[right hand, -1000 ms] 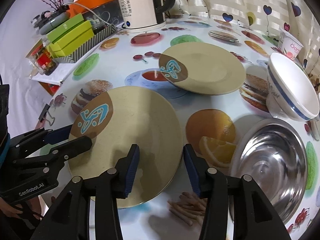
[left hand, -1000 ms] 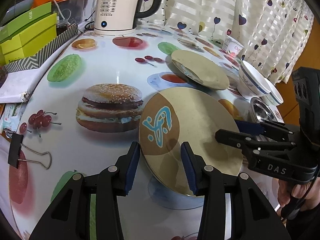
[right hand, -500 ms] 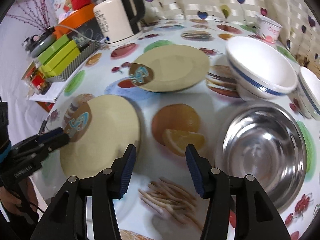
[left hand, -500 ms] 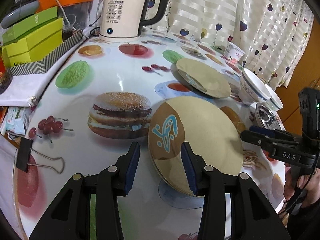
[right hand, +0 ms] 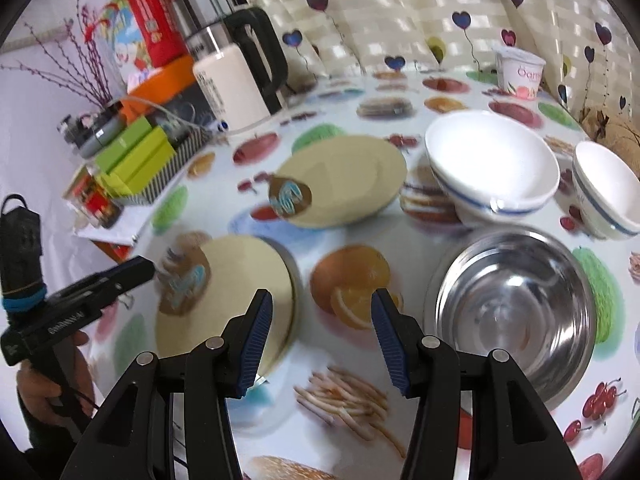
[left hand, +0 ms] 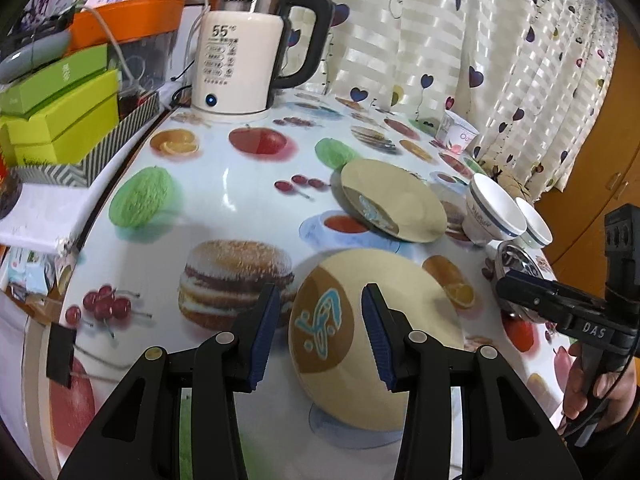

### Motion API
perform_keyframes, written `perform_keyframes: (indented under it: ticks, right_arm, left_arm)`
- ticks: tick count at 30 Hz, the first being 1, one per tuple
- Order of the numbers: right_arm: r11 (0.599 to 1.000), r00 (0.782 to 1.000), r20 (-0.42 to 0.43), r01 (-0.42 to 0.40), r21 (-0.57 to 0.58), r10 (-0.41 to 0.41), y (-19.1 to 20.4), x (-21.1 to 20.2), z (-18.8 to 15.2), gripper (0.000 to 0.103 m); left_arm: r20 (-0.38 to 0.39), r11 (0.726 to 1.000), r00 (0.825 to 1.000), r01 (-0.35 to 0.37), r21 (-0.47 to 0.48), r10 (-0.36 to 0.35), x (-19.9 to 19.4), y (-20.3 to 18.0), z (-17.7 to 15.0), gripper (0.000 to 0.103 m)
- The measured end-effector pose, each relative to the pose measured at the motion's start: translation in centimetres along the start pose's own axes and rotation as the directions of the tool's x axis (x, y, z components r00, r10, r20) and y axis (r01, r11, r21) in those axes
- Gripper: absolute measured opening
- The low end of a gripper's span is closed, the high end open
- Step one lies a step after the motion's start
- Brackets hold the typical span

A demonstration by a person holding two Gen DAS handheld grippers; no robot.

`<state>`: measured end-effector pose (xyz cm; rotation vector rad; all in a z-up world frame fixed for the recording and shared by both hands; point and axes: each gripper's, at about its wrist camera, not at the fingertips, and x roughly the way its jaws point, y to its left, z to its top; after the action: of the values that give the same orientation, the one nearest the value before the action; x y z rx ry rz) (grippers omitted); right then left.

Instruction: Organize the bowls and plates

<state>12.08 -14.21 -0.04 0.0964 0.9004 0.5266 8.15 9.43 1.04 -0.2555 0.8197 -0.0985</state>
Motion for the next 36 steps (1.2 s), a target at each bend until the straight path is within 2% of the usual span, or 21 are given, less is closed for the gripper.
perform_keyframes:
  ticks: [7,17,25,36]
  right_arm:
    - [0.999,0.999,0.015,-0.031,0.015,0.030,0.3,-0.3,0.9,0.052]
    - [0.999,1.000,0.003,-0.030,0.017,0.030,0.5,0.1,1.0,0.052]
    - [0.998,0.999,-0.020,-0.043,0.040,0.044,0.2,0.8,1.1,0.052]
    - [0.997,1.000,-0.017,-0.017,0.074,0.018,-0.4,1.2,2.0,0.052]
  left_arm:
    - [0.028,0.998,1.000,-0.014,0.060,0.012,-0.4,-1.8,0.9,0.044]
    - [0.036,0.991,0.999,-0.043,0.123,0.039,-0.1,-3.3,1.5,0.044]
    - [0.013,0.991,1.000,-0.024,0.134,0.023,0.7,-3.3,1.7,0.044]
    - [-0.042,0.990,0.998,0.050,0.135,-0.045,2.3,-2.9,3.0,0.044]
